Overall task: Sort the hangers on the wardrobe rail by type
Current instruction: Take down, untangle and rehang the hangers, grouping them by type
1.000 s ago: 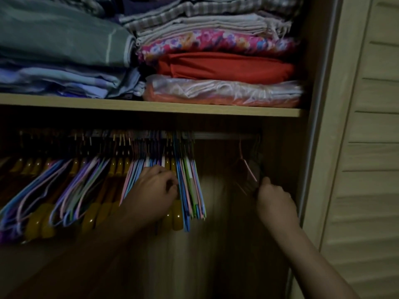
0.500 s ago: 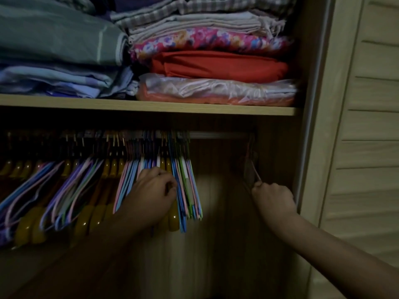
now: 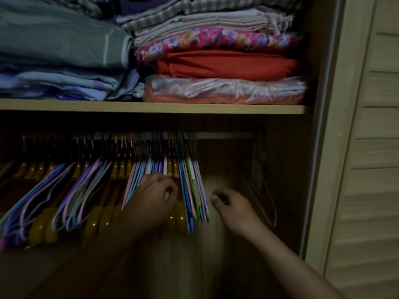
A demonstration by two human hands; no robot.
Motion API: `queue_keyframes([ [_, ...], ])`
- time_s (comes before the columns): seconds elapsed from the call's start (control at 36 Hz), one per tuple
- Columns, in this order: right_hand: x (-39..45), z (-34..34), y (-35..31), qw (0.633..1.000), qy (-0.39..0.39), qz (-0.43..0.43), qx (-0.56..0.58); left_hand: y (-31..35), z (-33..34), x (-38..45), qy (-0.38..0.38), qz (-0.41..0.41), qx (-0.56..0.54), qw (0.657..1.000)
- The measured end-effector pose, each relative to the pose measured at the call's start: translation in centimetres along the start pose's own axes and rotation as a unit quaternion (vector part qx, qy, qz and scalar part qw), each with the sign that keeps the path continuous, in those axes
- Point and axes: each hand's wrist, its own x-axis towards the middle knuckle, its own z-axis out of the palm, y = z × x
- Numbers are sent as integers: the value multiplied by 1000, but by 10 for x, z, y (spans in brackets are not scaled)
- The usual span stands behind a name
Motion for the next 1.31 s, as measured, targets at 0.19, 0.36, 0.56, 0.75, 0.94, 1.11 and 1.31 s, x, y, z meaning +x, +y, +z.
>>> queue_keyframes([
  [0.19,13,23,1,970,-40,108,213,-5,-8,-2,-7,-19,0,1000],
  [0.36,18,32,2,962,-45,112,245,-10,-12,-5,-7,-25,-5,1000],
  [0.56,12,23,-7,977,24,77,199,-15,-13,-6,-3,-33,2,999],
  [0.75,7,10,-7,967,232,-95,-44,-21,-14,-15,13,-7,-15,1000],
  [0.94,32,-13,-22,928,302,-138,-168,-26,-10,-20,18,22,-17,999],
  [1.11,55,-5,2,951,249,-85,-165,-17,-11,-36,80,80,-83,990],
  [1.31,4,20,68,983,150,-9,-105,4,17,-114,43,-24,-290,956],
])
